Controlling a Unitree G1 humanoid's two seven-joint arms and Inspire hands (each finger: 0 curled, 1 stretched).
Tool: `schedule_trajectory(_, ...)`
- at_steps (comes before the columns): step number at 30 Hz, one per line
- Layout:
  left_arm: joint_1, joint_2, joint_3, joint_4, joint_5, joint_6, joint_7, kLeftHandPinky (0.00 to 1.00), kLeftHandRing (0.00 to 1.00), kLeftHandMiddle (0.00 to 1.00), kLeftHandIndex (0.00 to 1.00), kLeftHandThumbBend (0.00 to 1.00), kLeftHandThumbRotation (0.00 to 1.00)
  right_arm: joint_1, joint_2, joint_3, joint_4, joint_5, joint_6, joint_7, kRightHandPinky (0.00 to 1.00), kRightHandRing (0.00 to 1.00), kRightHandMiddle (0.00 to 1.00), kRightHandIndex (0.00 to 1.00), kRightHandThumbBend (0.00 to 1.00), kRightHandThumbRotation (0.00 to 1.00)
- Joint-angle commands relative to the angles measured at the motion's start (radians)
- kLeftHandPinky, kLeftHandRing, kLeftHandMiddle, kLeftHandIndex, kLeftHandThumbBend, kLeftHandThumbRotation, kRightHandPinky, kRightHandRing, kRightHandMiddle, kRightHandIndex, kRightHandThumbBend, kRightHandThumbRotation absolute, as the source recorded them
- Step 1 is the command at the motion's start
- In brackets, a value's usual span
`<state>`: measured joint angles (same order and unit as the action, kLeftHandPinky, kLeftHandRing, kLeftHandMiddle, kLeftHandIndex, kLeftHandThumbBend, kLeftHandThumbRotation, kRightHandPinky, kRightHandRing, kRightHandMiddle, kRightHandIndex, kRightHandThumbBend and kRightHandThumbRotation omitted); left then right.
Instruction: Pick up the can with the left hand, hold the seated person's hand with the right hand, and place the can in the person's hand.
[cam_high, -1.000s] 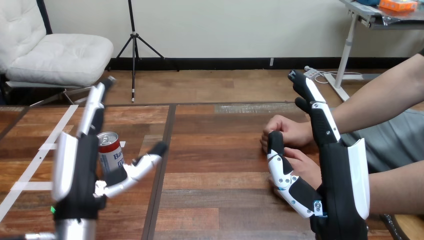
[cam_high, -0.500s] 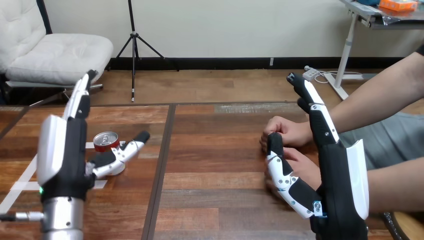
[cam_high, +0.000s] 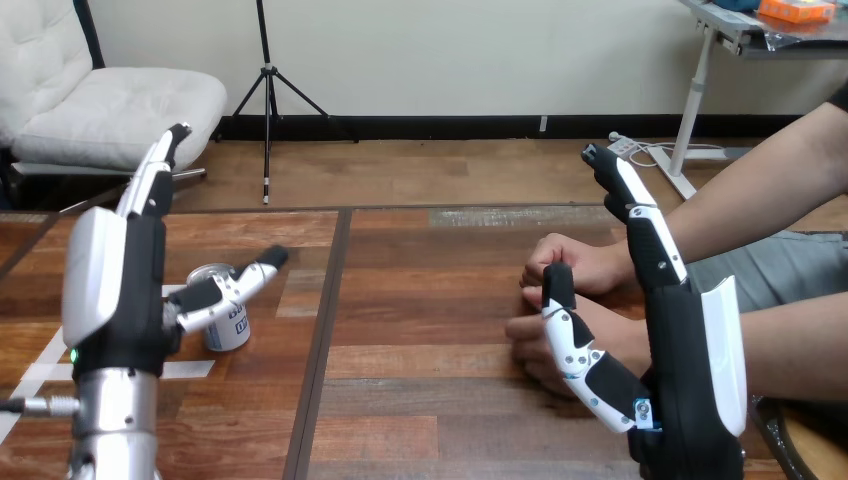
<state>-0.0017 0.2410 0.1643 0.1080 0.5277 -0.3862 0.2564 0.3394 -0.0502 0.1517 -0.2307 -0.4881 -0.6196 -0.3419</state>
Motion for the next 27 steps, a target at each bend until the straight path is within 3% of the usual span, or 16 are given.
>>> schedule_trajectory(1,-0.096,0.044,-0.018,0.038,-0.001,0.025,0.001,0.80,0.90,0.93,0.93,0.77,0.22,-0.065,-0.004,-0.010,0.000,0.002,-0.016,0.007,0.89,0.91,0.92,0.89,0.17,0.00)
schedule_trajectory(27,-0.208,0.128,-0.073,0.202,0.021,0.056,0.022,0.83,0.91,0.92,0.90,0.79,0.24,-0.063,-0.005,-0.019,-0.002,-0.003,-0.015,0.017,0.88,0.91,0.92,0.88,0.18,0.00)
